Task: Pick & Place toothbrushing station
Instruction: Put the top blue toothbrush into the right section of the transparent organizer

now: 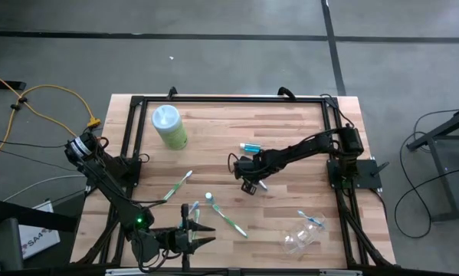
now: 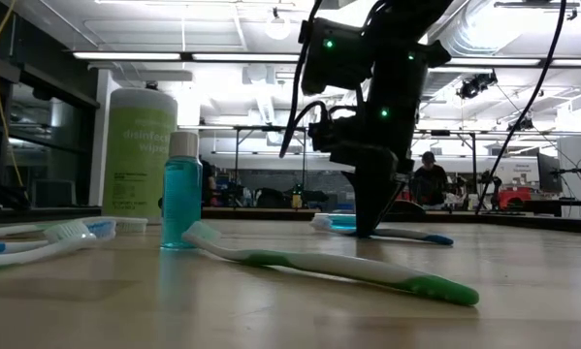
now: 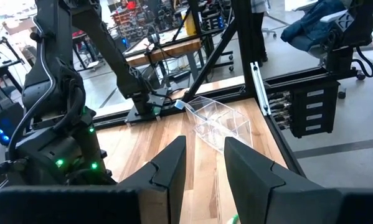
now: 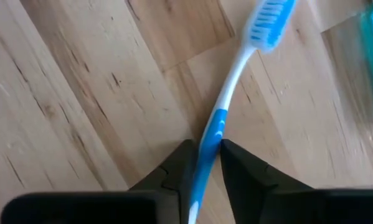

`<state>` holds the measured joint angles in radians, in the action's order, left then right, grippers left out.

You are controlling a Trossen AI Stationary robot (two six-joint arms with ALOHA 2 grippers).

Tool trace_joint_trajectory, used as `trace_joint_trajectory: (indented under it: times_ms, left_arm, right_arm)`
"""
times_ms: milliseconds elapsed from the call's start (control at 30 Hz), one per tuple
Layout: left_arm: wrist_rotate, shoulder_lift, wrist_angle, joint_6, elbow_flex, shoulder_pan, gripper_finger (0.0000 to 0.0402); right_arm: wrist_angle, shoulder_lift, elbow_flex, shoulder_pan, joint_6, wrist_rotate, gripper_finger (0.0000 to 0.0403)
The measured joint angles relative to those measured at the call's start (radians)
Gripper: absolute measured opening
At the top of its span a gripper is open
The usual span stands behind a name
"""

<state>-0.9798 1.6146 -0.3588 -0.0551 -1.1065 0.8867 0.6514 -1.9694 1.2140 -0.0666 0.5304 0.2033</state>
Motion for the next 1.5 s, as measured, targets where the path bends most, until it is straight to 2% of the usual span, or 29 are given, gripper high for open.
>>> trace_joint_trajectory:
  times_ms: [667, 1200, 1367, 1500]
  left_arm:
    - [0.000, 0.000, 0.000, 0.003, 0.000, 0.000, 0.0103]
    - [0.000, 0.000, 0.000, 0.003, 0.000, 0.000, 0.0103]
    - [0.000, 0.000, 0.000, 0.003, 0.000, 0.000, 0.0103]
    - [0.000, -0.001, 0.000, 0.003, 0.000, 0.000, 0.0103]
  right_arm:
    - [0.018, -0.001, 0.000, 0.000, -0.055, 0.038, 0.0011]
    - [-0.019, 0.010, -0.003, -0.003, -0.110, 0.052, 0.0006]
    - [-0.040, 0.047, -0.008, -0.023, -0.139, 0.131, 0.0005]
    - [-0.029, 0.140, -0.003, -0.032, -0.141, 0.172, 0.0005]
